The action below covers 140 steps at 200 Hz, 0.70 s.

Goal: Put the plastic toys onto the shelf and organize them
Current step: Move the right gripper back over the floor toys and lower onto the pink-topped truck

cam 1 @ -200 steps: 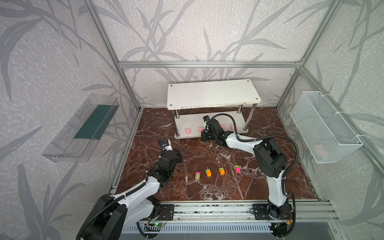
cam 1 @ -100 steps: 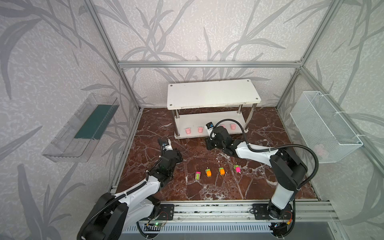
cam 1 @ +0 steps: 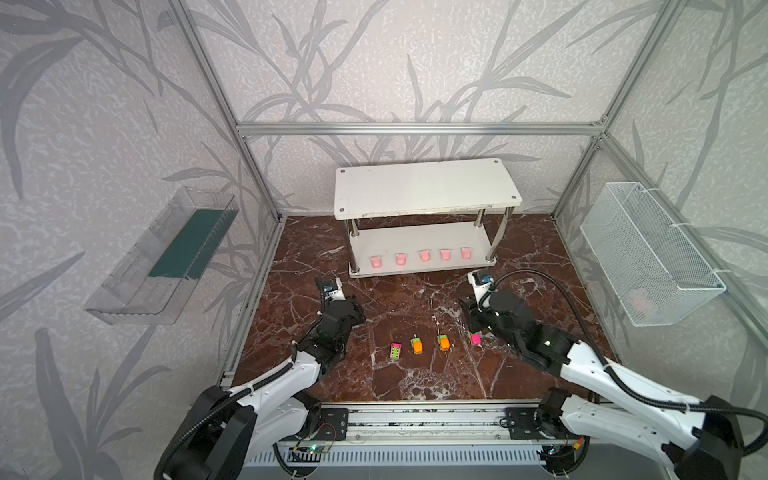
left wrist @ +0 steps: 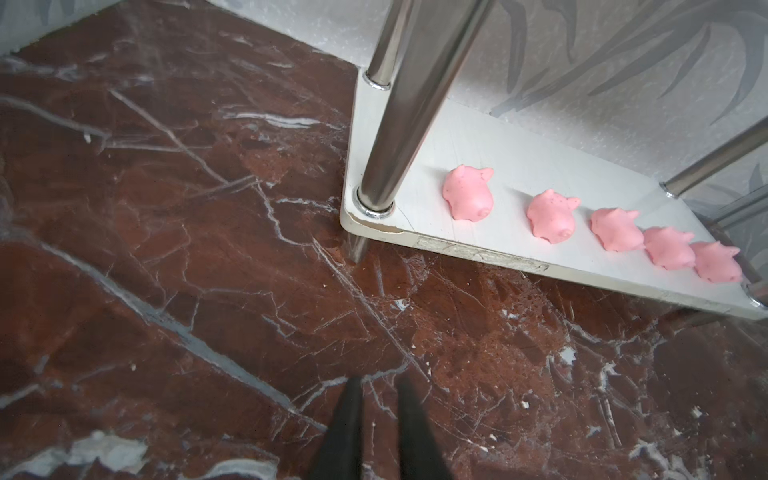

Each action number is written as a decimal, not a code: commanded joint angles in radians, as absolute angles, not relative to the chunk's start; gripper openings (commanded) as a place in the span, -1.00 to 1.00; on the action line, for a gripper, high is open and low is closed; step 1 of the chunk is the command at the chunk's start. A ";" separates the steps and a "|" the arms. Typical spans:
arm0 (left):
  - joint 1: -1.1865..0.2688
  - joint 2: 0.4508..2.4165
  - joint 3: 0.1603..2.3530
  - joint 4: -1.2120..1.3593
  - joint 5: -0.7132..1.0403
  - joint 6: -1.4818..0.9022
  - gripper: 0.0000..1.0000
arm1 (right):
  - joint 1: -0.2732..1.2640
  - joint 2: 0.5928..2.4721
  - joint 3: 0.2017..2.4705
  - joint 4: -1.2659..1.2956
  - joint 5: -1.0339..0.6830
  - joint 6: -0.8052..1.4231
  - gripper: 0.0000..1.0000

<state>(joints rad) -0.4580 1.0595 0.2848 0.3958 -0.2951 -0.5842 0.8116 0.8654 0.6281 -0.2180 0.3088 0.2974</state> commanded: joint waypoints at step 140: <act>-0.453 1.070 0.269 0.441 -0.285 -0.635 0.62 | 0.816 0.850 0.378 -0.313 0.275 0.586 0.38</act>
<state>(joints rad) -0.4561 1.0725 0.2775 0.4271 -0.2852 -0.6247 0.8116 0.8234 0.3931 -0.3744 0.3008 0.5587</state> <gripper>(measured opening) 0.812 0.688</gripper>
